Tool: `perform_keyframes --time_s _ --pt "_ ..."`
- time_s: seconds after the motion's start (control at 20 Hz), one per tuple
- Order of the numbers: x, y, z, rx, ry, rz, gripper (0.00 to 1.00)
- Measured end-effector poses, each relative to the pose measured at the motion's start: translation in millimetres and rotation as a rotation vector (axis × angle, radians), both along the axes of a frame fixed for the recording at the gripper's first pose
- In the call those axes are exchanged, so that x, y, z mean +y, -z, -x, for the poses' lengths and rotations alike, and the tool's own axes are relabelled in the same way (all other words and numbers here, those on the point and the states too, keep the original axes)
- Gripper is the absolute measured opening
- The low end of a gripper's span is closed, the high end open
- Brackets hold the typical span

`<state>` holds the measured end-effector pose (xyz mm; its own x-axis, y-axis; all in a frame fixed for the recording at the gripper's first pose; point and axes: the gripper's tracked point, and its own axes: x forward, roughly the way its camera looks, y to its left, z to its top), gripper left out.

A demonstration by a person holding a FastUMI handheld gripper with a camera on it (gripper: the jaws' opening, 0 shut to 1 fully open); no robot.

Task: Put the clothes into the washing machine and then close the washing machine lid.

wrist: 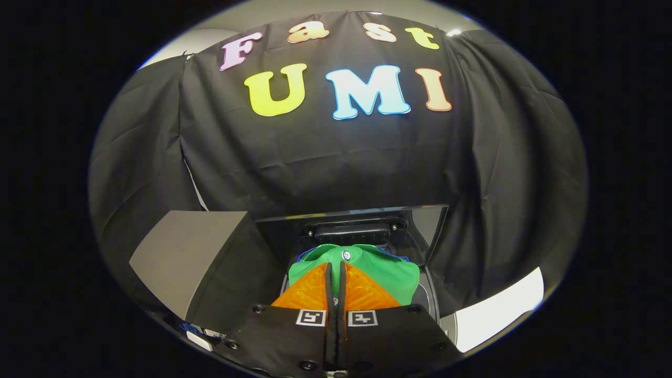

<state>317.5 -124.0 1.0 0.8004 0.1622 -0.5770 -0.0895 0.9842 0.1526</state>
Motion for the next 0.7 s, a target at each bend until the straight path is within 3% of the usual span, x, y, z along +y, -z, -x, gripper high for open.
perform_keyframes --time_s 0.7 --pt "19.5 106.4 3.4 0.142 -0.03 0.02 0.01"
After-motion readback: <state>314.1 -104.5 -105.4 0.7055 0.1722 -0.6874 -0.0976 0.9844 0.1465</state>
